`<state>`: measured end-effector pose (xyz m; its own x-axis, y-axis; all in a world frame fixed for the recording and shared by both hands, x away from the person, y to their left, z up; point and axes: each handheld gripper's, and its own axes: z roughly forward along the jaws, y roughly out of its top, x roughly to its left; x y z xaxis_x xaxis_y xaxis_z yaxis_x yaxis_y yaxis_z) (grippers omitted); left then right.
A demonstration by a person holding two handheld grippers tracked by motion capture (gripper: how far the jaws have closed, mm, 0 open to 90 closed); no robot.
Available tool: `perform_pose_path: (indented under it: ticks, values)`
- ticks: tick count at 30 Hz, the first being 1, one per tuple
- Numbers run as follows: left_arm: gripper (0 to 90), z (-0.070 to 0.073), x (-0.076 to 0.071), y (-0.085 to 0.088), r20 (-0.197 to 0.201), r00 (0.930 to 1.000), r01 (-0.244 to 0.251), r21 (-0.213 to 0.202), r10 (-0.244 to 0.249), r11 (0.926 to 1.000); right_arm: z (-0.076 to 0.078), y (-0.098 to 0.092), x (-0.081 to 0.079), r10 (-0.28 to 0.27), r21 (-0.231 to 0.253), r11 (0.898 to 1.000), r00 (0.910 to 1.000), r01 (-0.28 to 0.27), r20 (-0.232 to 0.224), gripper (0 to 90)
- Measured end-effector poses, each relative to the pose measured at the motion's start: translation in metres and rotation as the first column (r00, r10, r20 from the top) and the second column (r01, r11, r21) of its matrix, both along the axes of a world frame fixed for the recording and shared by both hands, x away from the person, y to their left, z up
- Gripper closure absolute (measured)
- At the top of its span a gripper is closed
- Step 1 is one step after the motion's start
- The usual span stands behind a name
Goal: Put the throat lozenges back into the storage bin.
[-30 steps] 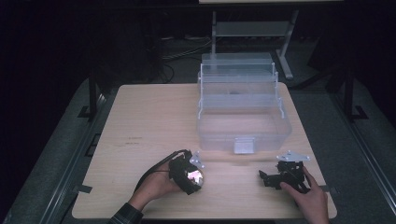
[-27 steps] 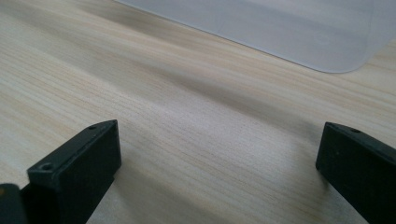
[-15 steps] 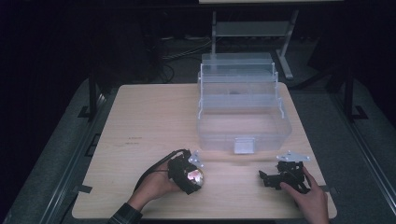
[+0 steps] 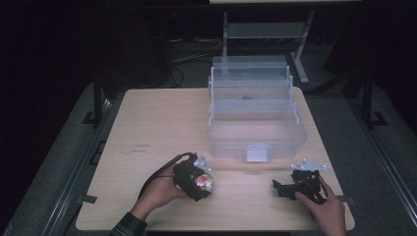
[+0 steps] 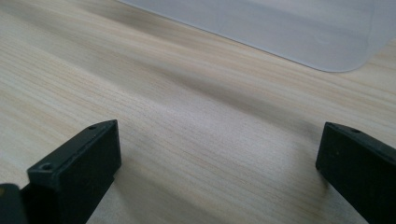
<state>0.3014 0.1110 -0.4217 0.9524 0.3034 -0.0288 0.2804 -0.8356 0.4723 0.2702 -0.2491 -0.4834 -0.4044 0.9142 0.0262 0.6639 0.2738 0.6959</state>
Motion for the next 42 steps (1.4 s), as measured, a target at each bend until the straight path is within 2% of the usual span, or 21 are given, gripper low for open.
perform_pose_path:
  ticks: [4,24,42]
  values:
    - [19.6,0.004,0.000,0.000,-0.005,1.0000,0.002,-0.004,-0.002,1.0000,0.000,0.000,0.000,0.000,0.000,1.000,1.0000,0.000,0.000,0.0]
    - [19.6,0.024,0.005,-0.007,0.018,0.9997,0.016,-0.021,-0.016,0.9996,0.000,0.000,0.000,-0.001,0.000,1.000,1.0000,0.001,0.000,0.0]
    - [19.6,0.050,0.014,-0.011,0.044,0.9989,0.017,-0.031,-0.015,0.9994,0.000,0.000,-0.001,-0.003,0.002,1.000,1.0000,0.003,-0.002,0.0]
